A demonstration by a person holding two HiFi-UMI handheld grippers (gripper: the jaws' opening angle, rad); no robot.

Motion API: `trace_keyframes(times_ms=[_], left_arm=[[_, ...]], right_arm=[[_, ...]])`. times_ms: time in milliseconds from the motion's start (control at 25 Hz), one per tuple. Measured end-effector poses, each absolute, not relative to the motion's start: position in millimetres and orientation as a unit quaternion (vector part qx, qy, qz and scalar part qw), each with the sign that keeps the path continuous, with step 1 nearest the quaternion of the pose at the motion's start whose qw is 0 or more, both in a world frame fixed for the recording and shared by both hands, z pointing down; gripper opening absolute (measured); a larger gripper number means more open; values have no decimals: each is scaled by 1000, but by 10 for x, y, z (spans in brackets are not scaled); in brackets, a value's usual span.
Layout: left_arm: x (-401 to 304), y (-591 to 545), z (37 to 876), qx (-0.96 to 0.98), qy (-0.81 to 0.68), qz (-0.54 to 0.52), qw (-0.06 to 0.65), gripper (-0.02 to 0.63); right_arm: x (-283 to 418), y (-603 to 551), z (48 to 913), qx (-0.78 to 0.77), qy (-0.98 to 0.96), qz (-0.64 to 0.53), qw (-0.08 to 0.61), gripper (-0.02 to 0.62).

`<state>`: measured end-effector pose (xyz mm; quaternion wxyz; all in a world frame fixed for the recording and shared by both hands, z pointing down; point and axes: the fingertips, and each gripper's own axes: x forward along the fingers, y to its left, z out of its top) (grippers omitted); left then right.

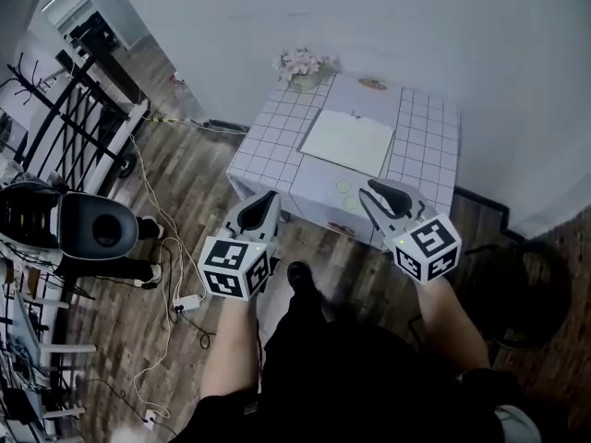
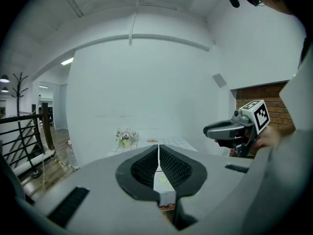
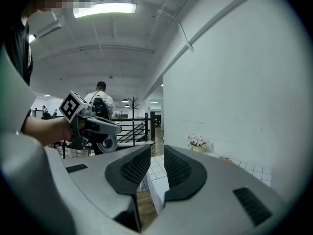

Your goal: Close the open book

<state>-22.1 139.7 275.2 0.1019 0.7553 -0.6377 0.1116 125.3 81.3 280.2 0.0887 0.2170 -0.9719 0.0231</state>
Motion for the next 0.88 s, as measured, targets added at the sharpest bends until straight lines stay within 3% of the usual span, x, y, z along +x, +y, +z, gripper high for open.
trace_keyframes(times_ms=[400,880], left_arm=[[-745,455,3081,782,-602,110,120,17],[-2191,-704,3366,804,-565,120,141,17]], right_arm=[[784,83,3154,250,-958,38,137,100],[-619,-801,3535,293,-934,77,188,101]])
